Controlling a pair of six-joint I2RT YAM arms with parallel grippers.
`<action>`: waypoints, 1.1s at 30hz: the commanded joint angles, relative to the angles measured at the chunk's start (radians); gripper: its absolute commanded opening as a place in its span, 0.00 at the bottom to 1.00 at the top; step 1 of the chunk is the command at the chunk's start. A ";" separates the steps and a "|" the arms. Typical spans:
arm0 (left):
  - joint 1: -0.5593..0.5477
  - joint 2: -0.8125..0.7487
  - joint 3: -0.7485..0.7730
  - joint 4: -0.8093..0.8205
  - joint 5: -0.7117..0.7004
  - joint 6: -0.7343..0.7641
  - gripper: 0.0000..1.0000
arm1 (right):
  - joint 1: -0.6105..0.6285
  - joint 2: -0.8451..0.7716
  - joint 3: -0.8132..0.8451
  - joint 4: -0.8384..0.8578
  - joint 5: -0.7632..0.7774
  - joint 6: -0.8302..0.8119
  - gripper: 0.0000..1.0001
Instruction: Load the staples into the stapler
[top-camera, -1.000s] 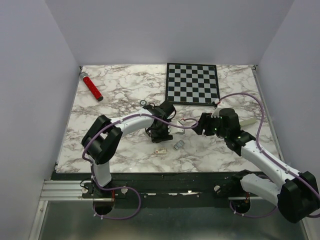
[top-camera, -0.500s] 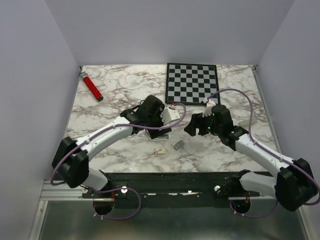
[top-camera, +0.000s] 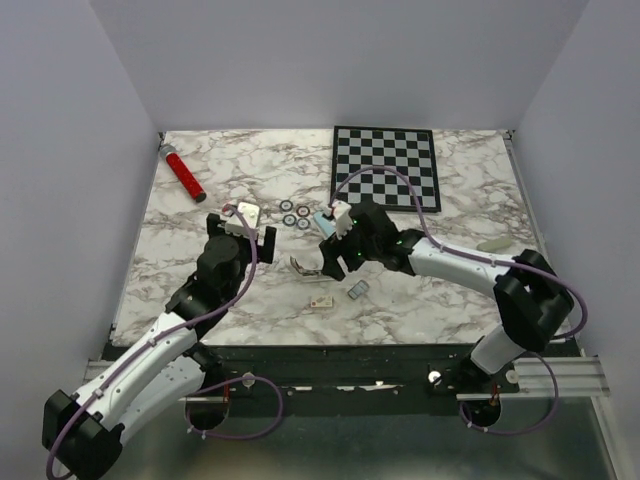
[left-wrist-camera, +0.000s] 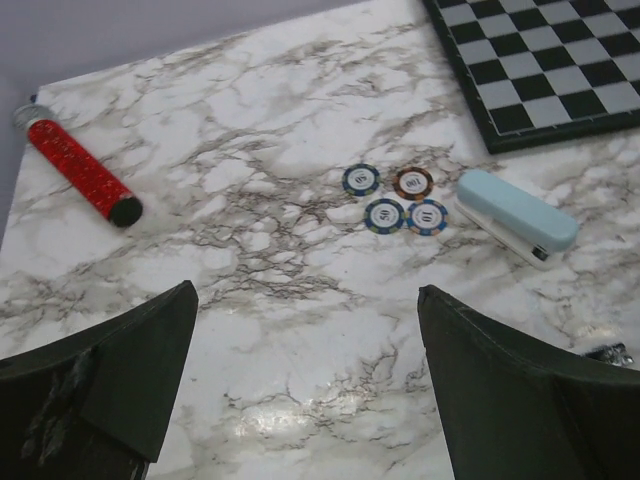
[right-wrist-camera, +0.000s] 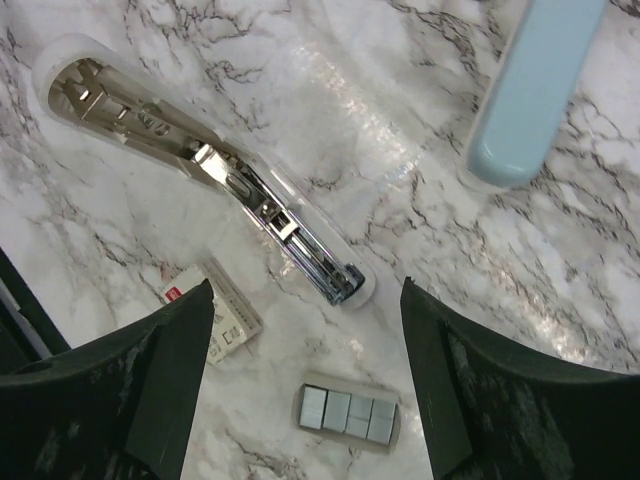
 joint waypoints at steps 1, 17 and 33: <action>0.008 -0.095 -0.086 0.192 -0.274 -0.066 0.99 | 0.054 0.107 0.085 -0.068 0.049 -0.151 0.82; 0.077 -0.116 -0.107 0.297 -0.403 0.013 0.99 | 0.117 0.285 0.185 -0.113 0.127 -0.287 0.70; 0.081 -0.094 -0.101 0.287 -0.365 0.002 0.99 | 0.135 0.207 0.082 -0.059 0.284 -0.004 0.31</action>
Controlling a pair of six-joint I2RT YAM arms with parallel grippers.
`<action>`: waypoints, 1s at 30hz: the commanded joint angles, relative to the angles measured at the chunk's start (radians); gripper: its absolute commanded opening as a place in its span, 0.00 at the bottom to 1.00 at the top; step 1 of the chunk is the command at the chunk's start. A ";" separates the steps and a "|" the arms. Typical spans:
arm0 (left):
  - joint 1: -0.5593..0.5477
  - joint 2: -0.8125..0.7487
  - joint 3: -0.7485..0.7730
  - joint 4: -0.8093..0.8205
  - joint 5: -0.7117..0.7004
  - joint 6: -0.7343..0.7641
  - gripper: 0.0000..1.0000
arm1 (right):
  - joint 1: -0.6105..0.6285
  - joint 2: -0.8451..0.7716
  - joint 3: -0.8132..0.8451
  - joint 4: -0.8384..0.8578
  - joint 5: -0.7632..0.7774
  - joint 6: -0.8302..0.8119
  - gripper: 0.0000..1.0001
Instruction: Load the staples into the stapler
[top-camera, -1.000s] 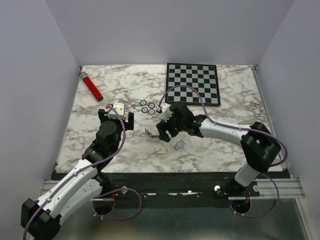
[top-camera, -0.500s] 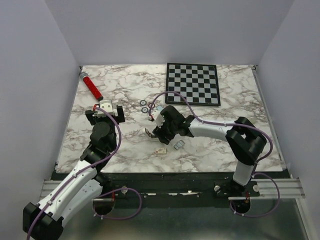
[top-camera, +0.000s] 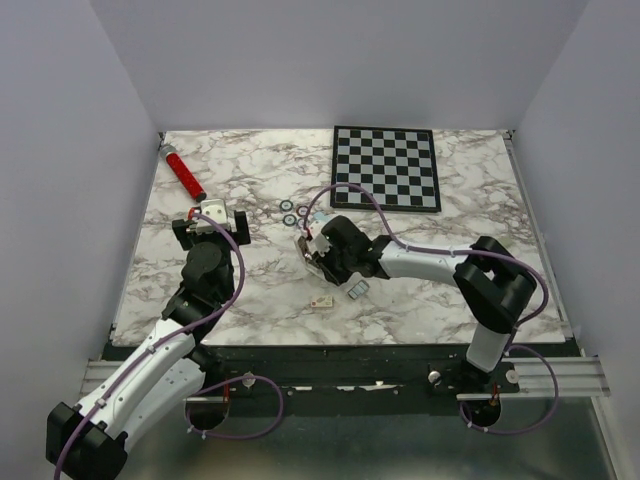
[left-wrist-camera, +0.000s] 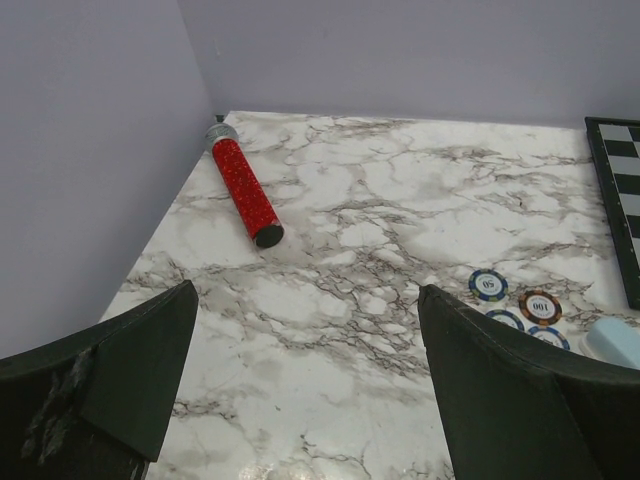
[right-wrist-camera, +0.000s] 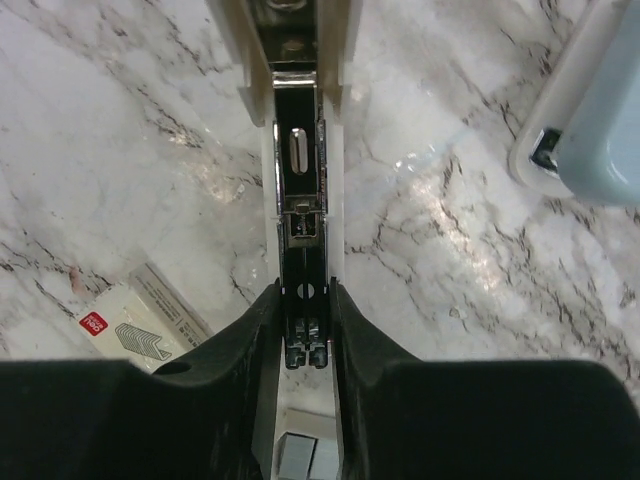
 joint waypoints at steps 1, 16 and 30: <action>0.008 0.006 0.001 0.020 0.010 -0.009 0.99 | 0.020 -0.058 -0.058 0.018 0.163 0.229 0.31; 0.008 0.040 0.015 -0.011 0.021 -0.042 0.99 | 0.060 -0.023 -0.052 -0.105 0.429 0.586 0.33; 0.011 0.046 0.015 -0.011 0.030 -0.063 0.99 | 0.093 -0.058 -0.002 -0.120 0.403 0.434 0.55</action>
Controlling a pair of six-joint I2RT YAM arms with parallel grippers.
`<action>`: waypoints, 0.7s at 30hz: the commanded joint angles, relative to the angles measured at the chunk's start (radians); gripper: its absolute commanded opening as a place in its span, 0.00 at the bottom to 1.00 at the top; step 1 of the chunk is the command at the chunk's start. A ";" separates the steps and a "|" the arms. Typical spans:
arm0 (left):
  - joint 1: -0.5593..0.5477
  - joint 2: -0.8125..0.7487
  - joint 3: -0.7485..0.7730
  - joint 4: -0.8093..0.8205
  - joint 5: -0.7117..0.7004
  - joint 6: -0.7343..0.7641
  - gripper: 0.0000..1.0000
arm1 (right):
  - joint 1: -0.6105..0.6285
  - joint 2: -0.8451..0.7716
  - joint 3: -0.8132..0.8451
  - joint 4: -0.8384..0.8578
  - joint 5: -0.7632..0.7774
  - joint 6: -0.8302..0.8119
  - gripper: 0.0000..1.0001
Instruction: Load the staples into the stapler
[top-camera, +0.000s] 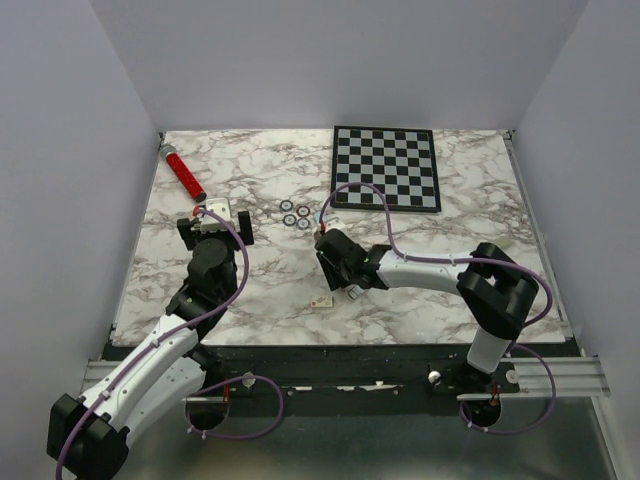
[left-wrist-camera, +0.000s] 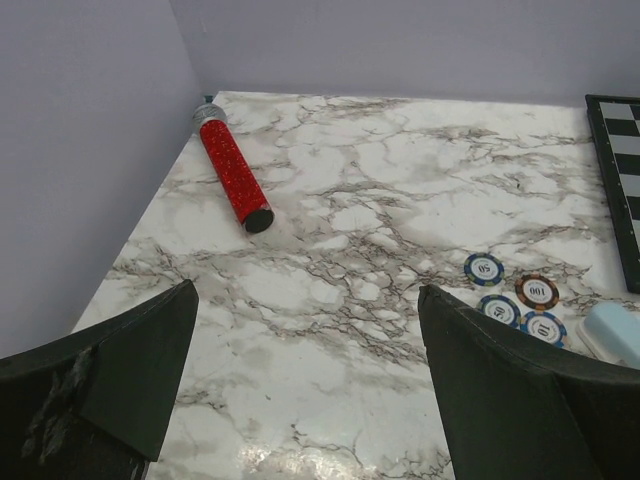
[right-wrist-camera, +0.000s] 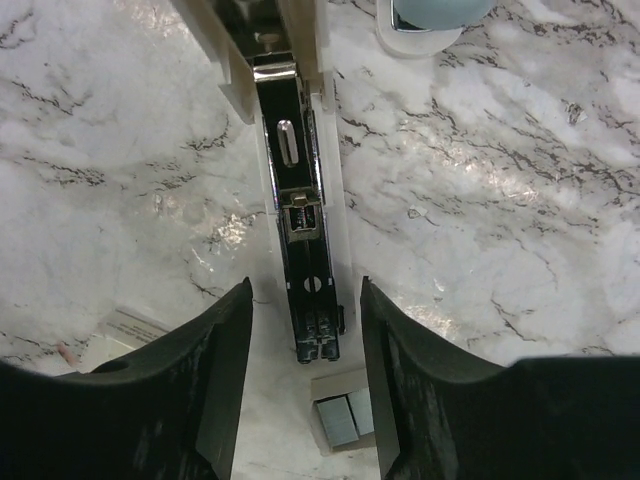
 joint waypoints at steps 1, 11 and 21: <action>0.010 0.002 0.015 -0.005 0.022 -0.037 0.99 | 0.009 -0.030 0.055 -0.103 0.031 -0.065 0.57; 0.014 0.002 0.016 -0.008 0.024 -0.040 0.99 | 0.006 -0.234 -0.003 -0.221 -0.006 -0.080 0.57; 0.017 -0.007 0.015 -0.005 0.022 -0.036 0.99 | -0.067 -0.217 -0.073 -0.237 -0.167 -0.209 0.47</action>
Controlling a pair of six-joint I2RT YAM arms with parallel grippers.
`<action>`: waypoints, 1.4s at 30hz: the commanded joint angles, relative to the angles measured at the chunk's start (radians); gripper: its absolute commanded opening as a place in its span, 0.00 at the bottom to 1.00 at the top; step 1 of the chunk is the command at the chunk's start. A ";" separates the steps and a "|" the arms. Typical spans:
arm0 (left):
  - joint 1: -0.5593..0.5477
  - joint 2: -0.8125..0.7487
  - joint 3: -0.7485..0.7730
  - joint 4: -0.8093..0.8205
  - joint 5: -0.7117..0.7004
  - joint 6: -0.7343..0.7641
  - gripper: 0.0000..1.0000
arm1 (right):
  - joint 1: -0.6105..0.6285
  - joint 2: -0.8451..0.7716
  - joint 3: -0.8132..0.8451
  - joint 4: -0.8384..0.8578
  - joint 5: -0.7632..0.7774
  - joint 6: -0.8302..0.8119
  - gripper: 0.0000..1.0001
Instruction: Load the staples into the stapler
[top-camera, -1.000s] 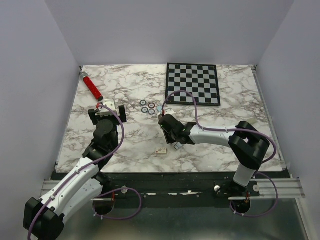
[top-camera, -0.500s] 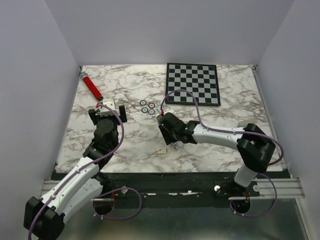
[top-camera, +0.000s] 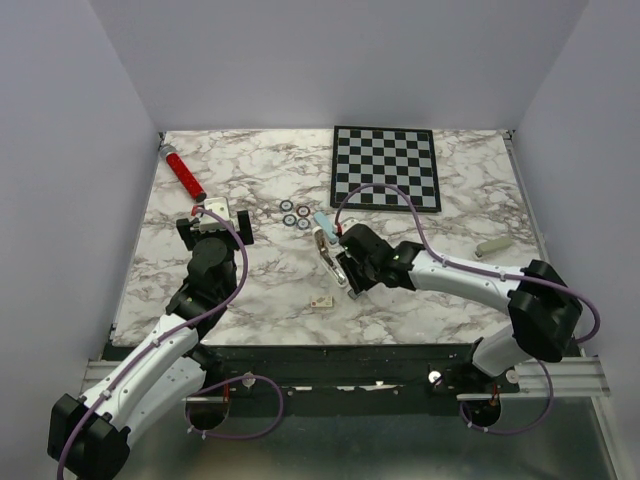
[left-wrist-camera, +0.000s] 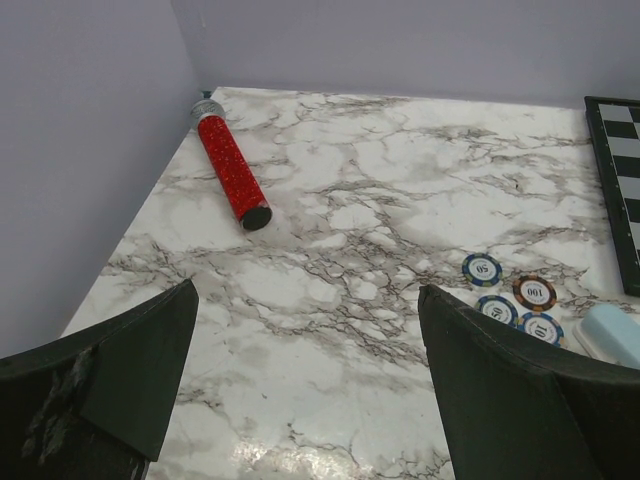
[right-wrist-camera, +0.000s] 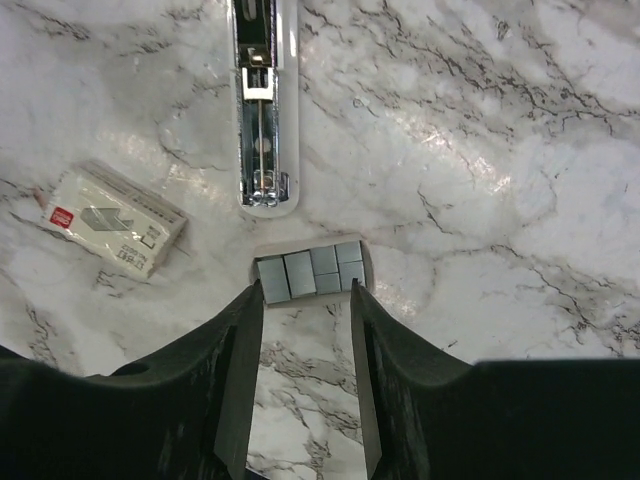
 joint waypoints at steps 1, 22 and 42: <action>0.006 -0.014 0.013 -0.003 0.013 -0.012 0.99 | -0.028 0.039 -0.016 -0.039 -0.089 -0.076 0.47; 0.008 -0.017 0.013 0.002 0.009 0.002 0.99 | -0.045 0.157 0.016 -0.036 -0.128 -0.126 0.34; 0.012 -0.010 0.011 0.002 0.010 0.003 0.99 | -0.059 0.180 0.050 -0.048 -0.116 -0.113 0.31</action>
